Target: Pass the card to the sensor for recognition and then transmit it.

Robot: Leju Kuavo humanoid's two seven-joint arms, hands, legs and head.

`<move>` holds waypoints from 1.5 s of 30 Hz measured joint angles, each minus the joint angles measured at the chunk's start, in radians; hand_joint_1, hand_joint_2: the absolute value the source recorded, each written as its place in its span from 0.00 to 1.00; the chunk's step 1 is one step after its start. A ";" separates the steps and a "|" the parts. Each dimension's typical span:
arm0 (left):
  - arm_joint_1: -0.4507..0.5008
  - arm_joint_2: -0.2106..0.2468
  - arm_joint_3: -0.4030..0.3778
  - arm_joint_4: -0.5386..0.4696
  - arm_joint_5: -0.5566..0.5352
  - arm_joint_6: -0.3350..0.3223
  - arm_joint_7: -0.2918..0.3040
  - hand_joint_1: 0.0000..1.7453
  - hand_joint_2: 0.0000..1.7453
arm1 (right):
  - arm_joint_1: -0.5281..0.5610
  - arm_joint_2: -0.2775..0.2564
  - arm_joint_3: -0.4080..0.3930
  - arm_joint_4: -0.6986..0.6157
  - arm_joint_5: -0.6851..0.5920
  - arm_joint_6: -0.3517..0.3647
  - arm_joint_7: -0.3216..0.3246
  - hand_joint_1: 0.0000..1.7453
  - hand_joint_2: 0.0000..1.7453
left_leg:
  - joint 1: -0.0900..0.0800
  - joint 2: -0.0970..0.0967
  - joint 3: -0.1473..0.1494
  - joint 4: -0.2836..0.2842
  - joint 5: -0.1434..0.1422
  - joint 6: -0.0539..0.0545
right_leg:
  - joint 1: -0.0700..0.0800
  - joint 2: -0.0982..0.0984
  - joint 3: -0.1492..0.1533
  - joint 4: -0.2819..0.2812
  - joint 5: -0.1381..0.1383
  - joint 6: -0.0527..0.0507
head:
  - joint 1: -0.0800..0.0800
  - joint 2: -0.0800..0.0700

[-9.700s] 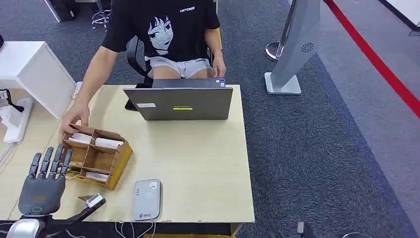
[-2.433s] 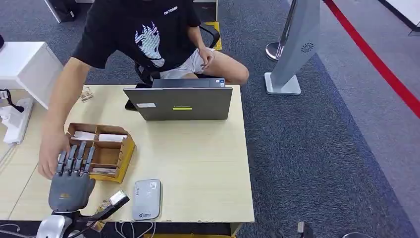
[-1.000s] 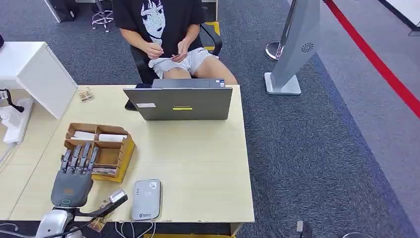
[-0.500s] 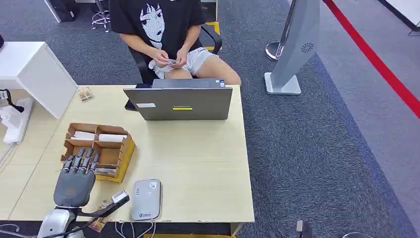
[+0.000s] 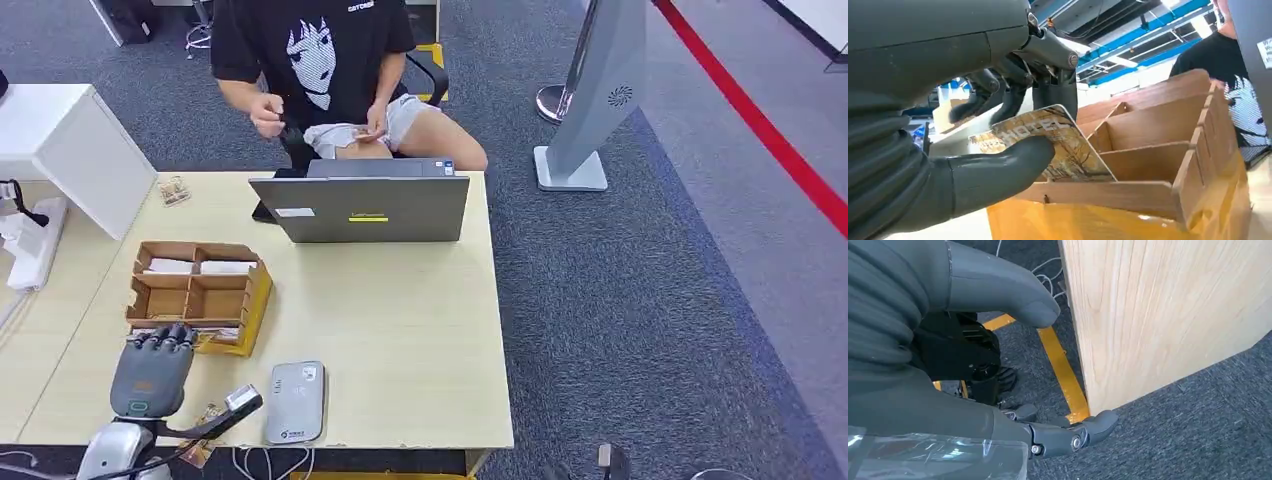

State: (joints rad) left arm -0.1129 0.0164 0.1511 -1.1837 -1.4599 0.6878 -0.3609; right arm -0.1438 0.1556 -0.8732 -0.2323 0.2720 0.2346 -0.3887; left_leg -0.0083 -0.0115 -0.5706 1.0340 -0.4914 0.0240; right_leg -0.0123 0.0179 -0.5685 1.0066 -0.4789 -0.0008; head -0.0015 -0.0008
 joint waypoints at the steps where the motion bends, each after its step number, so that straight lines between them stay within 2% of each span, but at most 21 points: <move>1: 0.000 0.000 -0.001 -0.003 0.002 -0.003 -0.002 1.00 1.00 | 0.000 0.000 0.000 0.000 0.000 0.000 0.000 0.00 1.00 | 0.000 0.000 0.000 0.000 0.000 0.000 | 0.000 0.000 0.000 0.000 0.000 0.000 | 0.000 0.000; 6: -0.001 -0.001 -0.023 -0.050 0.030 -0.008 -0.031 1.00 1.00 | -0.001 0.000 0.000 0.000 0.001 0.000 0.000 0.00 1.00 | 0.000 0.000 0.000 0.000 0.000 0.000 | 0.000 0.000 0.000 0.000 0.000 0.000 | 0.000 0.000; 12: -0.048 -0.005 -0.094 -0.226 0.014 -0.114 -0.025 1.00 1.00 | -0.008 0.000 0.000 0.000 0.013 -0.003 0.009 0.00 1.00 | 0.000 0.000 0.000 0.000 0.000 0.000 | 0.000 -0.001 0.000 0.000 0.001 0.000 | 0.000 0.000; 16: -0.098 -0.002 -0.123 -0.274 -0.002 -0.138 -0.009 1.00 1.00 | -0.013 0.000 0.000 0.000 0.022 -0.004 0.014 0.00 1.00 | 0.000 0.000 0.000 0.000 0.001 0.000 | 0.000 0.000 0.000 0.000 0.002 0.000 | 0.000 0.000; 19: -0.161 0.017 -0.139 -0.257 -0.011 -0.170 0.026 1.00 1.00 | -0.019 0.000 0.002 0.000 0.035 -0.005 0.020 0.00 1.00 | 0.000 0.000 0.000 0.000 0.003 -0.001 | 0.000 -0.001 0.000 0.000 0.003 0.000 | 0.000 0.000; 23: -0.292 0.052 -0.143 -0.145 -0.026 -0.184 0.059 1.00 1.00 | -0.037 0.002 0.006 0.000 0.051 -0.008 0.033 0.00 1.00 | 0.000 0.000 0.000 0.000 0.005 -0.002 | 0.000 -0.001 0.000 0.000 0.004 -0.002 | 0.000 0.000; 25: -0.337 0.062 -0.145 -0.095 -0.034 -0.177 0.063 0.89 1.00 | -0.041 0.003 0.007 0.000 0.053 -0.008 0.035 0.00 1.00 | 0.000 0.000 0.000 0.000 0.006 -0.002 | 0.000 -0.001 0.000 0.001 0.004 -0.002 | 0.000 0.000; 26: -0.357 0.067 -0.148 -0.054 -0.041 -0.173 0.069 0.89 1.00 | -0.044 0.006 0.009 0.000 0.055 -0.008 0.035 0.00 1.00 | 0.000 0.000 0.000 0.000 0.006 -0.002 | 0.000 -0.001 0.000 0.001 0.005 -0.002 | 0.000 0.000; 29: -0.380 0.069 -0.151 -0.014 -0.051 -0.161 0.078 0.89 1.00 | -0.047 0.007 0.010 0.002 0.054 -0.008 0.035 0.00 1.00 | 0.000 0.000 0.000 0.000 0.006 -0.002 | 0.000 0.000 0.000 0.001 0.005 -0.002 | 0.000 0.000; 30: -0.384 0.069 -0.152 -0.003 -0.056 -0.155 0.080 0.17 1.00 | -0.047 0.008 0.010 0.002 0.054 -0.007 0.035 0.00 1.00 | 0.000 0.000 0.000 0.000 0.006 -0.002 | 0.000 0.000 0.000 0.001 0.005 -0.002 | 0.000 0.000; 31: -0.386 0.070 -0.152 0.005 -0.058 -0.152 0.082 0.00 1.00 | -0.047 0.008 0.010 0.002 0.054 -0.007 0.035 0.00 1.00 | 0.000 0.000 0.000 0.000 0.006 -0.002 | 0.000 0.000 0.000 0.001 0.005 -0.002 | 0.000 0.000; 36: -0.386 0.071 -0.162 0.023 -0.056 -0.139 0.087 0.00 1.00 | -0.047 0.008 0.010 0.003 0.050 -0.006 0.034 0.00 1.00 | 0.000 0.000 -0.001 0.000 0.006 -0.002 | 0.000 0.000 -0.001 0.001 0.005 -0.002 | 0.000 0.000; 40: -0.326 0.065 -0.165 0.000 -0.032 -0.102 0.087 0.00 1.00 | -0.041 0.008 0.010 0.003 0.036 0.001 0.031 0.00 1.00 | 0.000 0.000 -0.001 0.000 0.005 -0.002 | 0.000 0.001 -0.001 0.000 0.005 -0.002 | 0.000 0.000; 45: -0.272 0.055 -0.165 -0.036 -0.008 -0.097 0.081 0.00 1.00 | -0.035 0.008 0.009 0.003 0.032 0.002 0.028 0.00 1.00 | 0.000 0.000 -0.001 0.000 0.005 -0.002 | 0.000 0.000 -0.002 0.000 0.005 -0.002 | 0.000 0.000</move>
State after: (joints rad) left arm -0.3853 0.0717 -0.0141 -1.2199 -1.4676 0.5905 -0.2803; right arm -0.1792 0.1640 -0.8640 -0.2293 0.3044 0.2361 -0.3605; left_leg -0.0085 -0.0114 -0.5720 1.0341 -0.4866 0.0224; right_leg -0.0124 0.0181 -0.5702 1.0068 -0.4741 -0.0023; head -0.0019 -0.0008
